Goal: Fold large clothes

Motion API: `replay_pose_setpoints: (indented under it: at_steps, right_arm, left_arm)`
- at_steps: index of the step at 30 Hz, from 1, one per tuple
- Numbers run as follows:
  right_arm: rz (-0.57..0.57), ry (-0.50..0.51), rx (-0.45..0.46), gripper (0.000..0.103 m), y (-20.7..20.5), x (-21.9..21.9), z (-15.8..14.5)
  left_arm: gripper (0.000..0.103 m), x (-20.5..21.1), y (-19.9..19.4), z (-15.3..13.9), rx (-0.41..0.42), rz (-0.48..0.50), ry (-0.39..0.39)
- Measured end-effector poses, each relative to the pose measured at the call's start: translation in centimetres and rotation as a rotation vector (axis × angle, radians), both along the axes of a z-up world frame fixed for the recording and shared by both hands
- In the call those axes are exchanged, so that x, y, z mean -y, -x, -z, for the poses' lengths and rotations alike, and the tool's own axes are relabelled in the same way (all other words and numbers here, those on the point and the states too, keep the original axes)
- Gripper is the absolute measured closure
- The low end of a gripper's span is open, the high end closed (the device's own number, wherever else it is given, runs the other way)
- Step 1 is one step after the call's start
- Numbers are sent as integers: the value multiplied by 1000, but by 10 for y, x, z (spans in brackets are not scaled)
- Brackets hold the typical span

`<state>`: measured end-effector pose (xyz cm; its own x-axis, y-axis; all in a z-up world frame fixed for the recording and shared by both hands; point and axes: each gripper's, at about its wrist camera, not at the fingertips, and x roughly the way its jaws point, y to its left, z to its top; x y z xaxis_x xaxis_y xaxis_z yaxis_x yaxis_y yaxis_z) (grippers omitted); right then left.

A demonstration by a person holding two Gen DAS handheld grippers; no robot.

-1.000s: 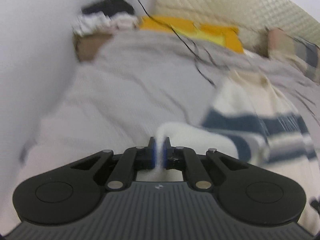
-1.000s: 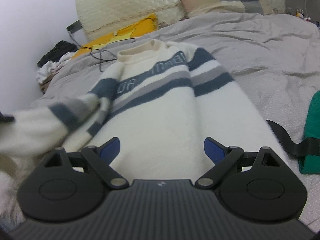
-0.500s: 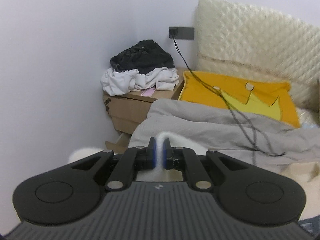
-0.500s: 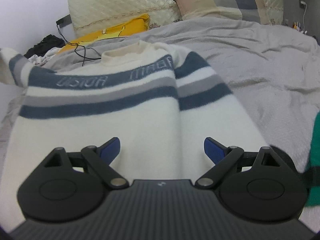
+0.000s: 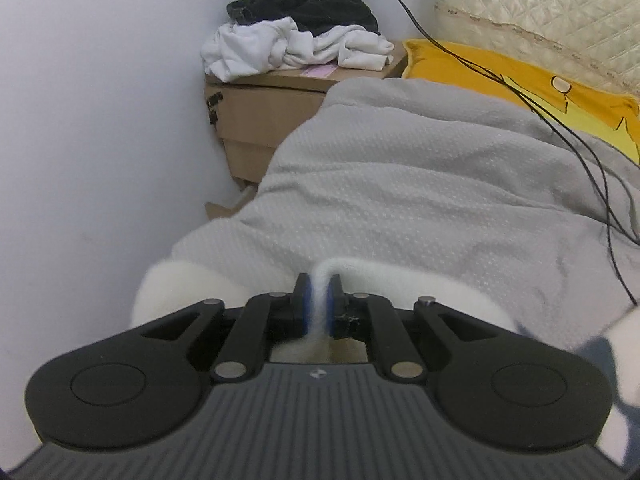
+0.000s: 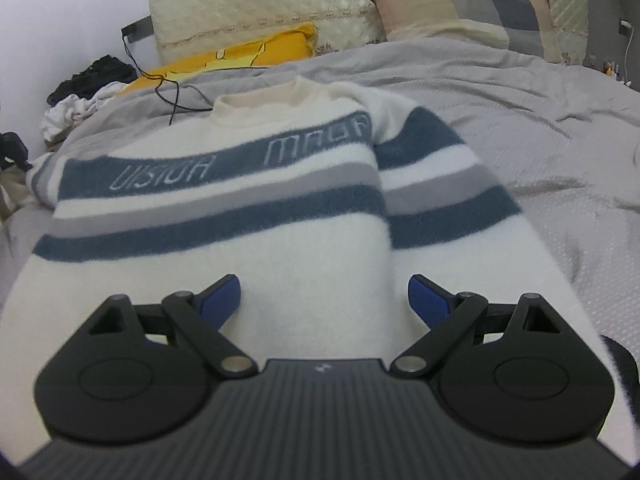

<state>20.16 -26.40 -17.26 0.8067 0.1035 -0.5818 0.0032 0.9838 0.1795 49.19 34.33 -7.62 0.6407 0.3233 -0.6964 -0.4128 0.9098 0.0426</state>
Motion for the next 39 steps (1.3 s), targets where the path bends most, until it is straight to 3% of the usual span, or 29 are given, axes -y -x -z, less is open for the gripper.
replay_pose_setpoints:
  at_steps: [2,4,5,8,14,17,21,27,29,34,39]
  right_arm:
    - [2,-6,5,11,3,1,-1]
    - [4,-10,11,11,5,1,-2]
    - [5,-14,16,11,6,2,-3]
    - [5,-28,29,11,12,3,-6]
    - [-20,-42,83,11,32,7,-22]
    - [-25,-70,111,11,46,10,-32]
    - [-27,-74,133,11,63,12,-42]
    - [-40,-68,146,11,87,13,-47]
    - [-39,-74,145,11,95,13,-48]
    - [-54,-75,148,11,110,9,-53]
    - [-61,-71,124,11,113,5,-53]
  left_arm:
    - [89,6,7,-2,-2,12,-1]
    - [68,13,16,-9,-20,25,-5]
    - [52,18,25,-12,-19,24,-8]
    - [45,34,52,-27,2,42,3]
    - [43,86,124,-53,4,138,54]
    - [43,129,167,-63,-11,224,68]
    - [43,187,221,-70,-18,314,145]
    - [43,271,302,-60,-13,458,279]
    - [43,293,323,-51,-11,488,287]
    - [43,313,362,-28,-9,476,321]
    - [43,303,387,-7,-28,430,341]
